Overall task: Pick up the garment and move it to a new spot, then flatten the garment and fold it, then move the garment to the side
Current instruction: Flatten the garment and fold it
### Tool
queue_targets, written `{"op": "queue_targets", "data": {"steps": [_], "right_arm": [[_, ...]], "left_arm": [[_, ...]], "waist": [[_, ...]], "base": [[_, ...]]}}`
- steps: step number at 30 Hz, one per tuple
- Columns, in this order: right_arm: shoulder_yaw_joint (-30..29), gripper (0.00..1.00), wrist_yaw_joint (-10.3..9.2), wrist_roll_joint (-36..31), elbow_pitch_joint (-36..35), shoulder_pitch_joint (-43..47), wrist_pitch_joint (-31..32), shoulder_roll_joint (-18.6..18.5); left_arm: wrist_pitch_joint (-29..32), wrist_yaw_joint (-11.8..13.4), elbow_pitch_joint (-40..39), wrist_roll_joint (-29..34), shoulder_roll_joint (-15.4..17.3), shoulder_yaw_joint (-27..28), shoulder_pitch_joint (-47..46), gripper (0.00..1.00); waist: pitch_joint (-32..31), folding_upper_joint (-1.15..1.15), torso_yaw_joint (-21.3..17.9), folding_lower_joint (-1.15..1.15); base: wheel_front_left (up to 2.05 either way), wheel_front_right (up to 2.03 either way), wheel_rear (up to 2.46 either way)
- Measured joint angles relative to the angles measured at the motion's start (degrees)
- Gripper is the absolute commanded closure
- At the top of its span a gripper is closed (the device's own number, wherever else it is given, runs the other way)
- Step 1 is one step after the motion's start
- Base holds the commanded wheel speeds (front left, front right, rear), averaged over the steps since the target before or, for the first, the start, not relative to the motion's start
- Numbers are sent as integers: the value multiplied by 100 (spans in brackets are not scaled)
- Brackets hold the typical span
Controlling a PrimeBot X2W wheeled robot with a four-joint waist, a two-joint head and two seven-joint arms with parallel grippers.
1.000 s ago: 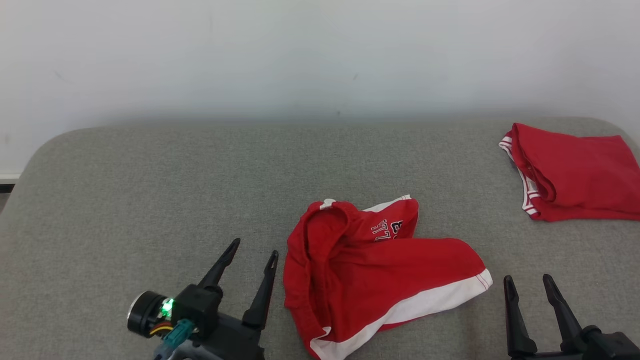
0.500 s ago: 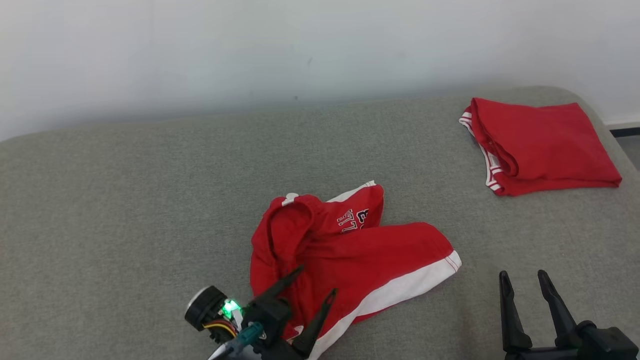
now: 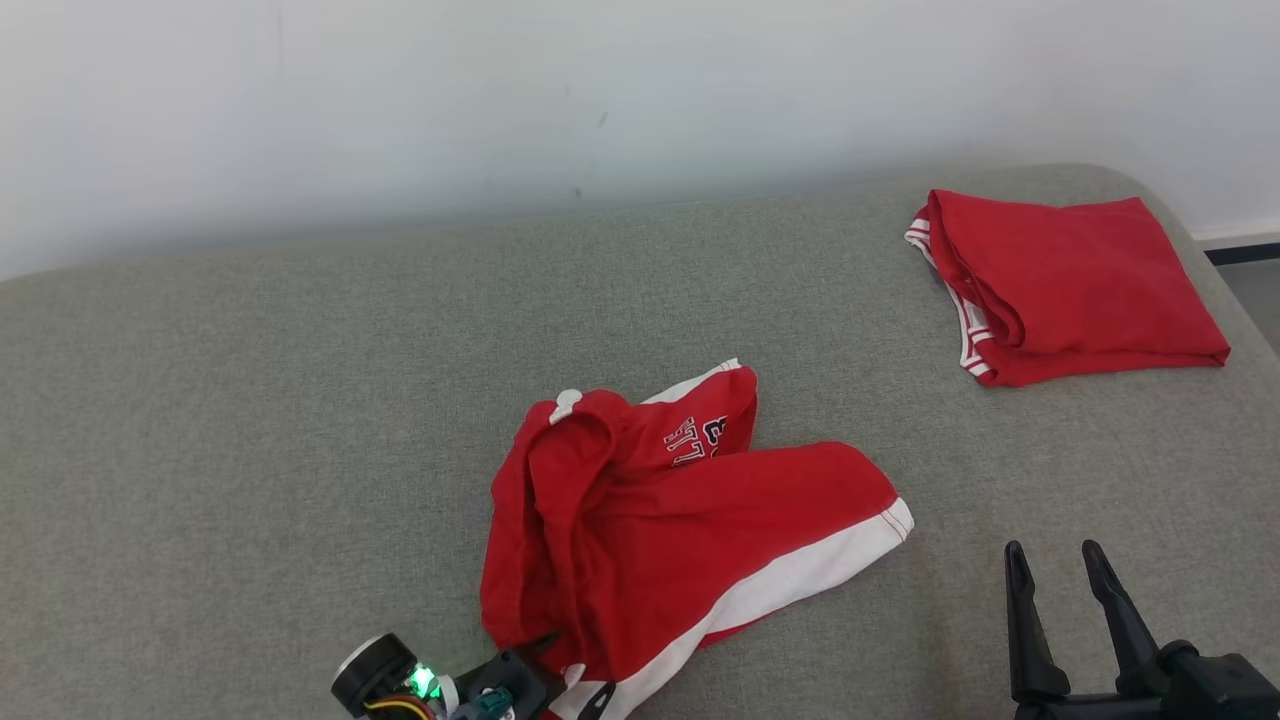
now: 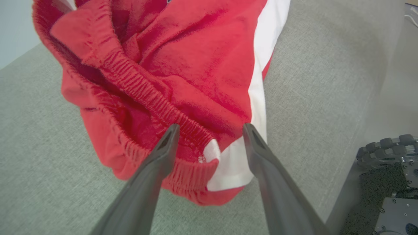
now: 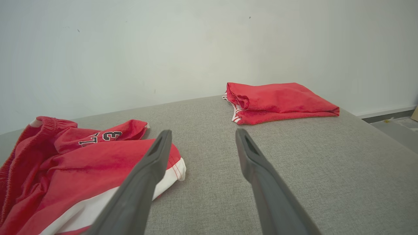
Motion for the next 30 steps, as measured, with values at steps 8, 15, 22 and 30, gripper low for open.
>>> {"op": "queue_targets", "data": {"steps": [8, 15, 22, 30], "right_arm": [[0, 0, 0, 0, 1, -7, 0, -10], [-42, 0, 0, -1, -25, -4, 0, -15], [-102, 0, 0, -7, -15, 46, 0, 8], [-124, 0, 0, 10, 43, 92, 0, -9]], "left_arm": [[286, 0, 325, -119, 27, -163, -60, 0], [309, 0, 423, -233, 21, -178, -118, 100], [-89, 182, 177, -556, -2, 178, -109, 100], [-631, 543, -201, -866, 107, 571, 309, 100]], "waist": [[-40, 0, 12, -1], [-36, 0, 20, -1], [-86, 0, 166, -1], [-142, 0, 488, -1]], "base": [[0, 0, 0], [0, 0, 0], [0, 0, 0], [0, 0, 0]]}}
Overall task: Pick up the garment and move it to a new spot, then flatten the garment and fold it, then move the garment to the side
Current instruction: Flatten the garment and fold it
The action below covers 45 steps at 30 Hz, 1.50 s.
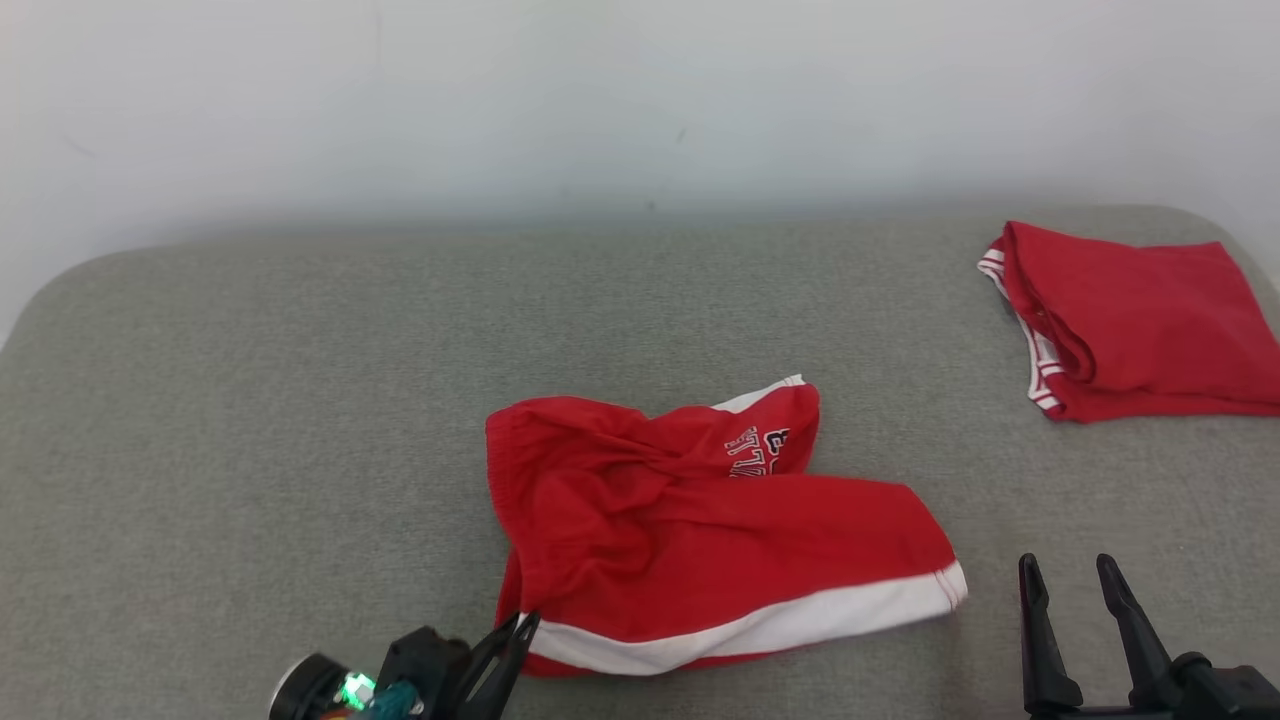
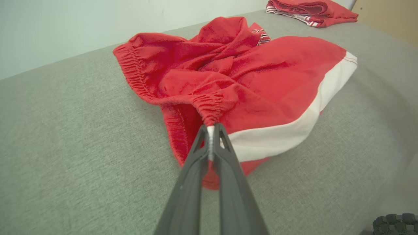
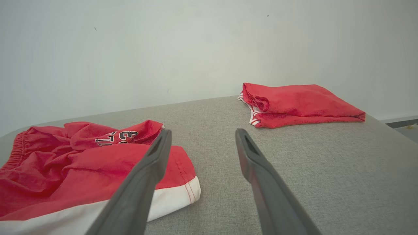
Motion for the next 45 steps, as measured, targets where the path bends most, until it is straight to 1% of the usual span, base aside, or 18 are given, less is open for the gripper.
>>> {"op": "queue_targets", "data": {"steps": [4, 7, 11, 12, 13, 14, 15, 20, 28, 31, 34, 39, 43, 45], "right_arm": [[26, 0, 0, 5, 30, 2, 0, -10], [42, 0, 0, 9, 60, 1, 0, -15], [70, 0, 0, 19, 115, 1, 0, -33], [69, 0, 0, 24, 122, 2, 0, -36], [67, 0, 0, 26, 129, 2, 0, -41], [69, 0, 0, 33, 134, 2, 0, -45], [67, 0, 0, 34, 141, 2, 0, -53], [44, 0, 0, 38, 133, 3, 0, -73], [22, 0, 0, 34, 57, 35, 0, -70], [24, 0, 0, 34, 49, 35, 0, -76], [38, 0, 0, 32, 12, 35, 0, -104], [52, 0, 0, 32, -32, 52, 0, -126], [74, 0, 0, 22, -63, 103, 0, -129], [75, 0, 0, 22, -65, 135, 0, -132]], "left_arm": [[-275, 157, -3, -143, -19, 130, 338, 100], [-457, 211, 98, -285, -73, 178, 542, 100], [-673, 220, 431, -419, -238, 223, 766, 100], [-728, 221, 483, -420, -271, 241, 779, 72], [-775, 243, 510, -417, -301, 253, 780, 48], [-816, 261, 533, -408, -320, 271, 780, 5], [-860, 271, 538, -402, -341, 326, 780, 0], [-949, 372, 328, -376, -413, 725, 786, 0], [-966, 463, -515, 12, -493, 1717, 1198, 0], [-966, 461, -653, 121, -493, 1936, 1259, 0], [-966, 461, -825, 296, -505, 2263, 1406, 0], [-966, 454, -982, 416, -506, 2844, 1611, 0], [-966, 402, -1082, 485, -531, 3231, 1792, 0], [-966, 332, -1113, 485, -531, 3415, 1864, 0]], "waist": [[-17, 0, 158, 0], [-21, 0, 248, 0], [-32, 0, 315, 0], [-37, 0, 322, 0], [-42, 0, 327, 0], [-48, 0, 333, 0], [-56, 0, 339, 0], [-118, 0, 363, 0], [-271, 0, 414, 0], [-303, 0, 425, 0], [-351, 0, 441, 0], [-427, 0, 447, 1], [-480, 0, 435, 1], [-500, 0, 427, 1]], "base": [[0, 0, 0], [0, 0, 0], [0, 0, 0], [0, 0, 0], [0, 0, 0], [0, 0, 0], [0, 0, 0], [0, 0, 0], [0, 0, 0], [0, 0, 0], [0, 0, 0], [0, 0, 0], [0, 0, 0], [0, 0, 0]]}}
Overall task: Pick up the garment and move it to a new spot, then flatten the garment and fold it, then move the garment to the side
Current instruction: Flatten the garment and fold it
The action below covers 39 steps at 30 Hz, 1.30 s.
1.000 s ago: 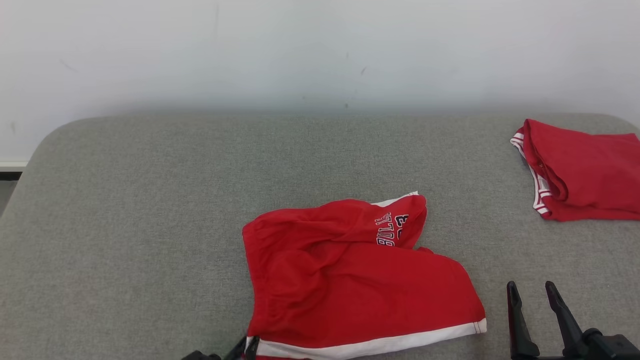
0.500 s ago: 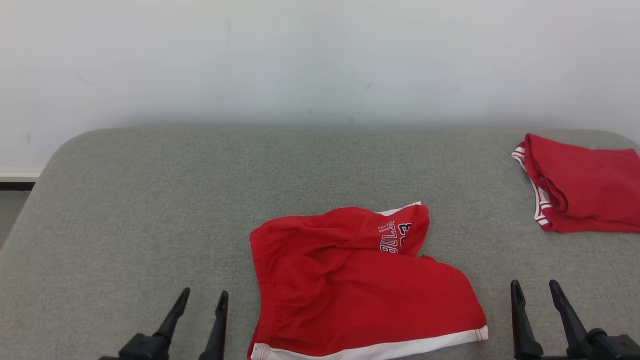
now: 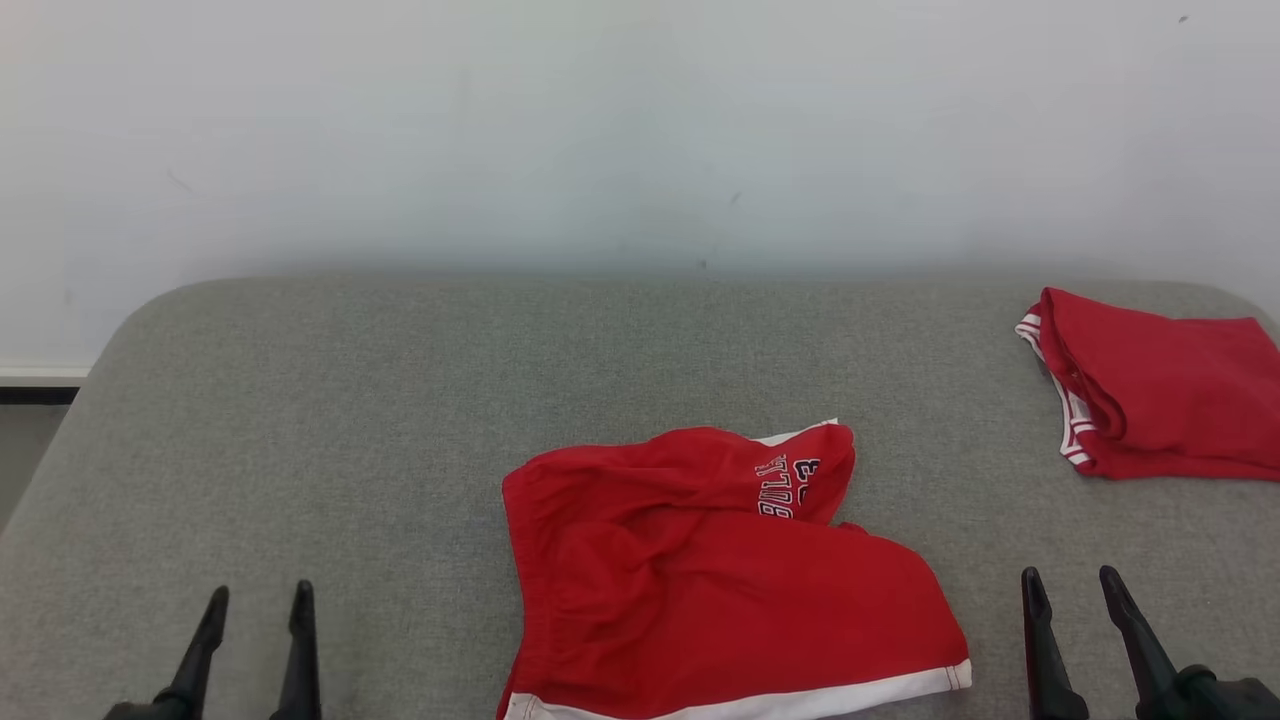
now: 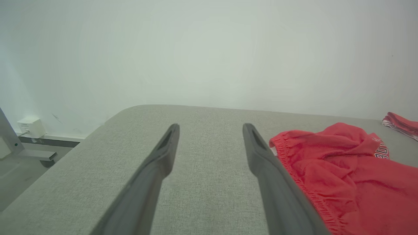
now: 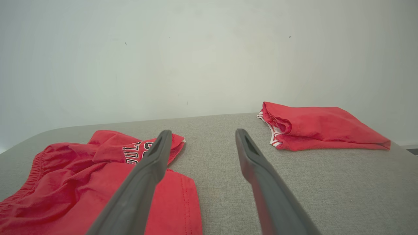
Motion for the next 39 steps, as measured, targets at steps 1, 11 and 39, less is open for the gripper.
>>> {"op": "queue_targets", "data": {"steps": [1, 11, 39], "right_arm": [[-4, 0, 0, 0, -2, 13, 0, -2], [20, 0, 0, -10, -15, 155, 0, 11], [636, 0, 0, 171, 1101, -182, 406, -537]], "left_arm": [[0, -21, -31, 0, -19, 91, 35, 0], [0, -220, -7, 233, -202, 357, 203, 0], [354, -832, 820, 489, -286, -1133, -148, 0]], "waist": [[-10, 0, -3, 0], [-33, 0, -14, 0], [139, 0, 13, 0]], "base": [[0, 0, 0], [0, 0, 0], [0, 0, 0]]}}
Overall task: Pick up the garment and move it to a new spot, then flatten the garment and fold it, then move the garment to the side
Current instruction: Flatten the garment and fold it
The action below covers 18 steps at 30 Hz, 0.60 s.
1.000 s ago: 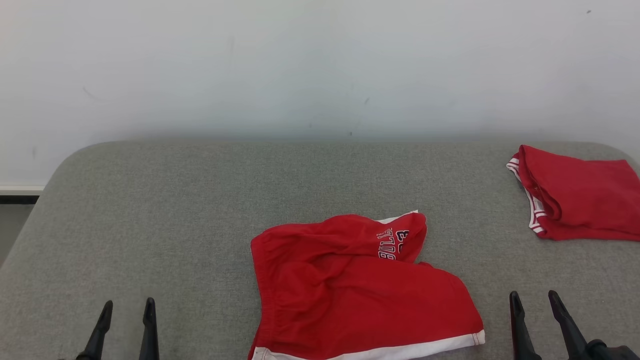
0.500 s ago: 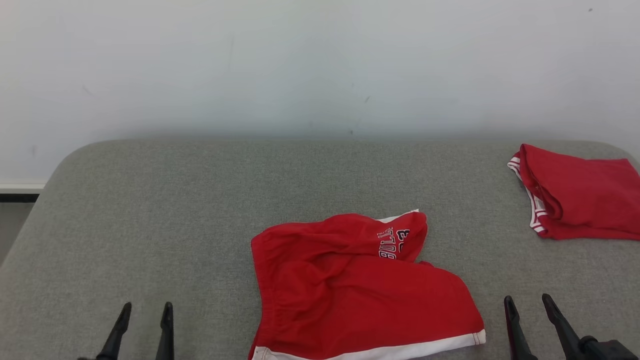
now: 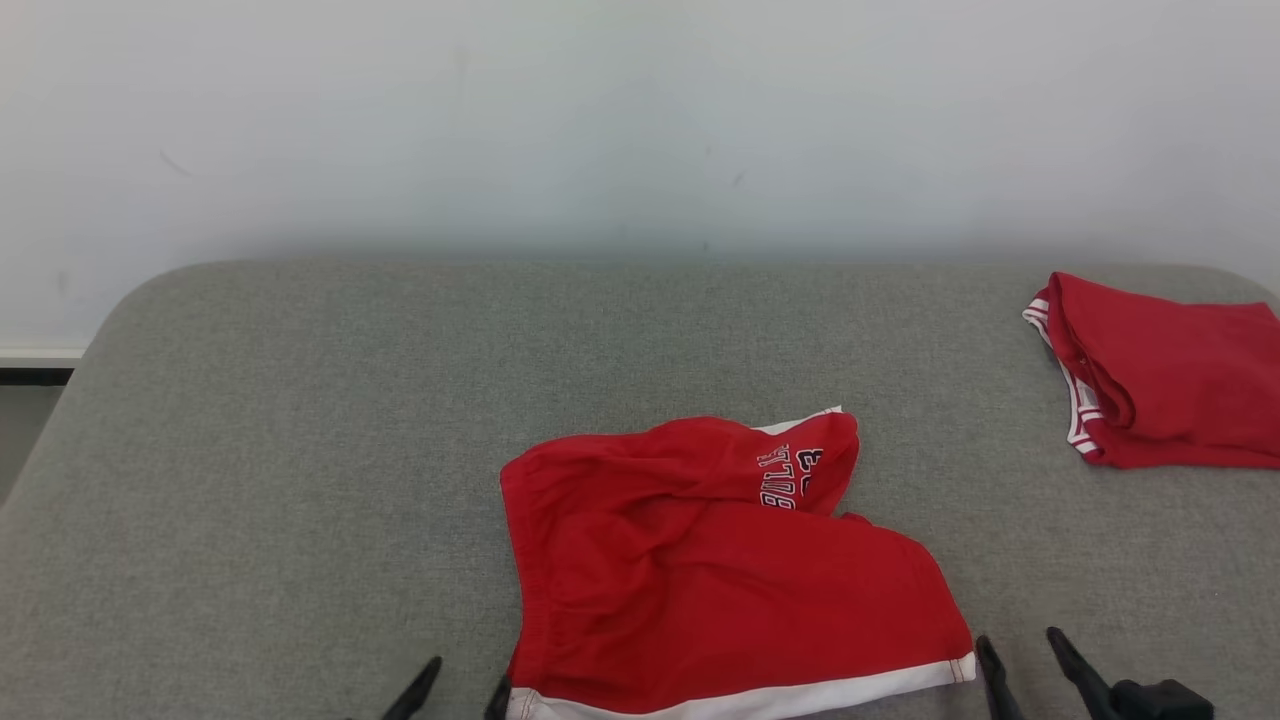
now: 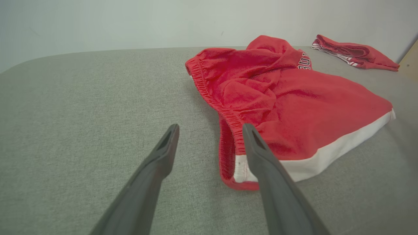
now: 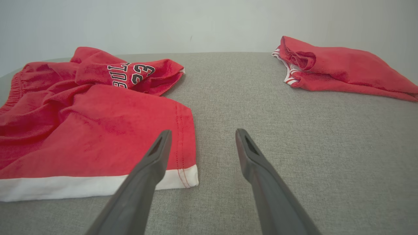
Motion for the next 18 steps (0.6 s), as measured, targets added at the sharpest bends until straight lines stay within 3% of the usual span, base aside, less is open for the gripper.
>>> {"op": "queue_targets", "data": {"steps": [18], "right_arm": [[1071, 0, 0, 322, 1383, -845, -89, -211]], "left_arm": [[-247, -42, 1354, -678, 261, -1961, -1135, 0]], "waist": [[388, 0, -56, 0]], "base": [[0, 0, 0]]}}
